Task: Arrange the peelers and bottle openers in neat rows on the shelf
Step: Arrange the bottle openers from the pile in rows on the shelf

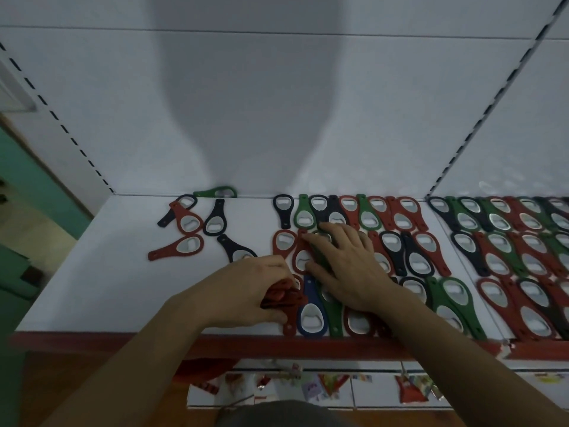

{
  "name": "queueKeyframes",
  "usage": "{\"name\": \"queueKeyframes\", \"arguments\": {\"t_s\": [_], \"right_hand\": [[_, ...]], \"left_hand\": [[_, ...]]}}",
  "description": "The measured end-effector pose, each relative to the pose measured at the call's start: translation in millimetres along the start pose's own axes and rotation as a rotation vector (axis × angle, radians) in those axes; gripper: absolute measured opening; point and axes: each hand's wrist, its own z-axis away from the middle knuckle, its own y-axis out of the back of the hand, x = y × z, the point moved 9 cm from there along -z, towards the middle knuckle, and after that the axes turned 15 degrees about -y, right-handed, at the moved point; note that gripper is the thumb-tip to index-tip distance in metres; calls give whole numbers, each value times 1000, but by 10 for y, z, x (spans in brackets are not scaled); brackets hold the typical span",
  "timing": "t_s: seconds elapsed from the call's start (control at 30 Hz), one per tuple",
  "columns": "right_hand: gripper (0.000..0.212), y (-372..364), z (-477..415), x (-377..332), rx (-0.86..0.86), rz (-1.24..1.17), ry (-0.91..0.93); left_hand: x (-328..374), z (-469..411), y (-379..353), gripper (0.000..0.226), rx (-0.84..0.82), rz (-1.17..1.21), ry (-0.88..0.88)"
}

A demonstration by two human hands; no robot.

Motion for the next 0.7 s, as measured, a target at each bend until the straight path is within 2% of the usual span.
{"name": "queueKeyframes", "arguments": {"t_s": [0.13,0.2,0.3,0.43,0.53,0.7], "right_hand": [[65,10,5,-15,7,-10,4],[64,12,8,-22,7,-16,8],[61,55,15,-23,28,-69,10],[47,226,-61,42,166,-161,-37],[46,156,-130,43,133,-127,-46],[47,60,-142,50,121,-97,-51]], "left_hand": [[-28,20,-3,41,21,71,18],[-111,44,128,35,174,127,84],[-326,102,330,29,375,24,281],[-403,52,320,16,368,-51,416],[-418,23,302,22,416,-15,450],[-424,-4,273,18,487,112,470]]}}
